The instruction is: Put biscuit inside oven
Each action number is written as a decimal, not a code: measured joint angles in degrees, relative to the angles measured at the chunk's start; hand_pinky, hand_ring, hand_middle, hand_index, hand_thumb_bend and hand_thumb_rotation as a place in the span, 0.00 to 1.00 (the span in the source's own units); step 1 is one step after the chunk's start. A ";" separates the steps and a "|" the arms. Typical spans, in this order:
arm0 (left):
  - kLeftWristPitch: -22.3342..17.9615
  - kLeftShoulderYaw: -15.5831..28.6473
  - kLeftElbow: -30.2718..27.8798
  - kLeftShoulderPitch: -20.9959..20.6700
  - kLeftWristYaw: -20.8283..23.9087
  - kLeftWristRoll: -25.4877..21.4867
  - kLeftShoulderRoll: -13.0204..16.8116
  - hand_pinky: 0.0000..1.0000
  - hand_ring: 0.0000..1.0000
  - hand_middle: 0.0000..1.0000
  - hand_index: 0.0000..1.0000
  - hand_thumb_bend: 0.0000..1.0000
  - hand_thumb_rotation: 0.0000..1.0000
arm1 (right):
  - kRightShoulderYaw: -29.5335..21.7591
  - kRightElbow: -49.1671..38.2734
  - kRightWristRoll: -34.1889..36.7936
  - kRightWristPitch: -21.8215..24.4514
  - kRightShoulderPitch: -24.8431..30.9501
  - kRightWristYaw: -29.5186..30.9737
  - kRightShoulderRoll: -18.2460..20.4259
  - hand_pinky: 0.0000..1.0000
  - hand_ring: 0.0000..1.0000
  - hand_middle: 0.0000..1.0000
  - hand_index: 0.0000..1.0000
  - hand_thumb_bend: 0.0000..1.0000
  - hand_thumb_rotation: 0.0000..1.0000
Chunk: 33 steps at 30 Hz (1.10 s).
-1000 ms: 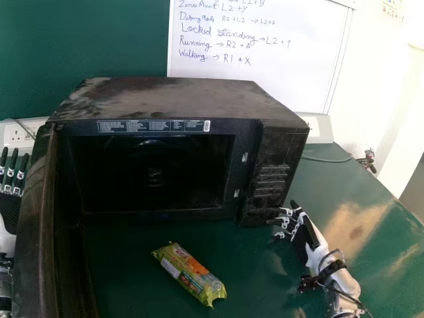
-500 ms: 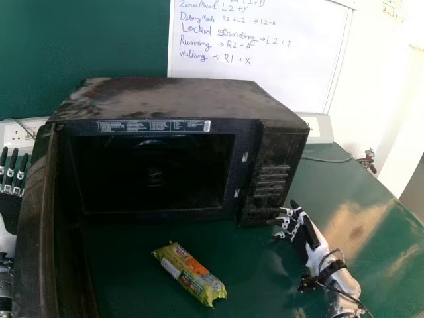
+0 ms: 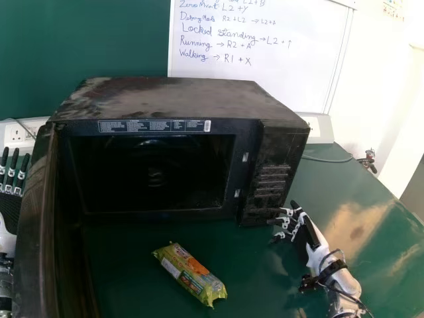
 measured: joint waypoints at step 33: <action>-0.19 0.00 0.33 -0.25 -0.10 0.01 0.08 0.00 0.07 0.68 1.00 0.32 1.00 | 1.58 -22.33 1.13 0.58 9.14 6.42 -0.31 0.50 0.60 0.70 0.87 0.85 0.18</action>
